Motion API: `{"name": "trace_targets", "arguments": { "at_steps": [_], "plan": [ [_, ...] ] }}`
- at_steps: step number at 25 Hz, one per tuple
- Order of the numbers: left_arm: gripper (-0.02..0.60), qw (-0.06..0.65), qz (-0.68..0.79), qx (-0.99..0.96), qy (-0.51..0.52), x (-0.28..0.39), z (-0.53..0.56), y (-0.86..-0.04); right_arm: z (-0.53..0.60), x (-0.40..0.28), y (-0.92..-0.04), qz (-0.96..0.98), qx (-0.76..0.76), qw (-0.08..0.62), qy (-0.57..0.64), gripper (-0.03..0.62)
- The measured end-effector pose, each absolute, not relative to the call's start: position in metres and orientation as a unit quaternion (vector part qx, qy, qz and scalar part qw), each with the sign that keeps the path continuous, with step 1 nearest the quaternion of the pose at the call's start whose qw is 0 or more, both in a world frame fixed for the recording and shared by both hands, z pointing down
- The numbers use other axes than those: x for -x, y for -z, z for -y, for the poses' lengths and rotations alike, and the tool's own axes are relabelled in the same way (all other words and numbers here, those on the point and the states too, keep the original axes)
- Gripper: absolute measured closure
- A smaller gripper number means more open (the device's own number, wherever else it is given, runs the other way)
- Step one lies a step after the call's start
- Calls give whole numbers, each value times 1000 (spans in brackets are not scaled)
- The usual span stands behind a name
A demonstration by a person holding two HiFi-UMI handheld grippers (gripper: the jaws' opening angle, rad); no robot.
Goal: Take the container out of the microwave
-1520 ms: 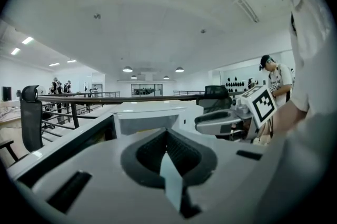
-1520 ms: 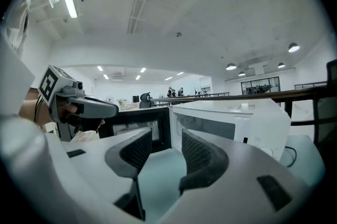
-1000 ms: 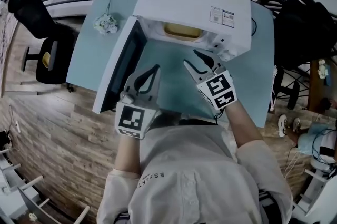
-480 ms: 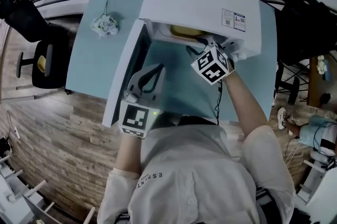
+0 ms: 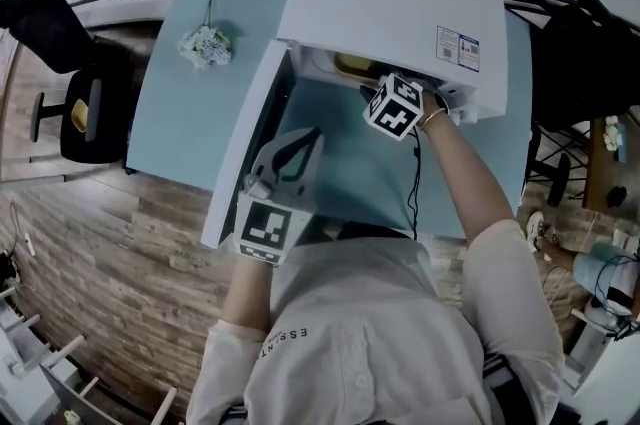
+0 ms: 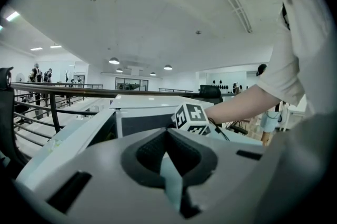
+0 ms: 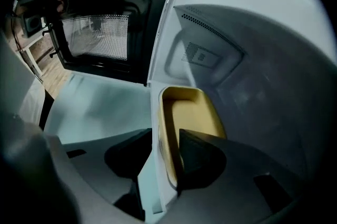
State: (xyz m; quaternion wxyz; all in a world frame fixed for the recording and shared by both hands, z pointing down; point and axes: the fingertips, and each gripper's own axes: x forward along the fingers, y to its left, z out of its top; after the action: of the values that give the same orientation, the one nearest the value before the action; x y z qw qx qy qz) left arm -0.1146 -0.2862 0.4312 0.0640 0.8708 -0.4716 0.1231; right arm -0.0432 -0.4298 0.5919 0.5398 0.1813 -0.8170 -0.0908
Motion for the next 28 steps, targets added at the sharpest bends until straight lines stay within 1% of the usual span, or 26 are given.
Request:
{"name": "trace_targets", "arguments": {
  "at_steps": [2,3,6,8,16,28],
  "plan": [
    [588,67,472,-870,-124,115,286,-433,431,42,-598,810,-167,553,100,427],
    [588,69,473,-869,-124,115,286,-434,432,42,-600,807,-161,559,105,445],
    [588,72,476,-867,-126,117,283,-436,431,42,-604,801,-149,569,114,529],
    [588,73,479,-866,-128,119,282,-436,431,42,-604,801,-149,568,117,549],
    [588,74,487,-862,-120,127,276,-430,414,47,-596,817,-123,554,103,566],
    [588,62,474,-870,-119,125,252,-421,348,42,-556,856,-166,484,78,568]
  ]
}}
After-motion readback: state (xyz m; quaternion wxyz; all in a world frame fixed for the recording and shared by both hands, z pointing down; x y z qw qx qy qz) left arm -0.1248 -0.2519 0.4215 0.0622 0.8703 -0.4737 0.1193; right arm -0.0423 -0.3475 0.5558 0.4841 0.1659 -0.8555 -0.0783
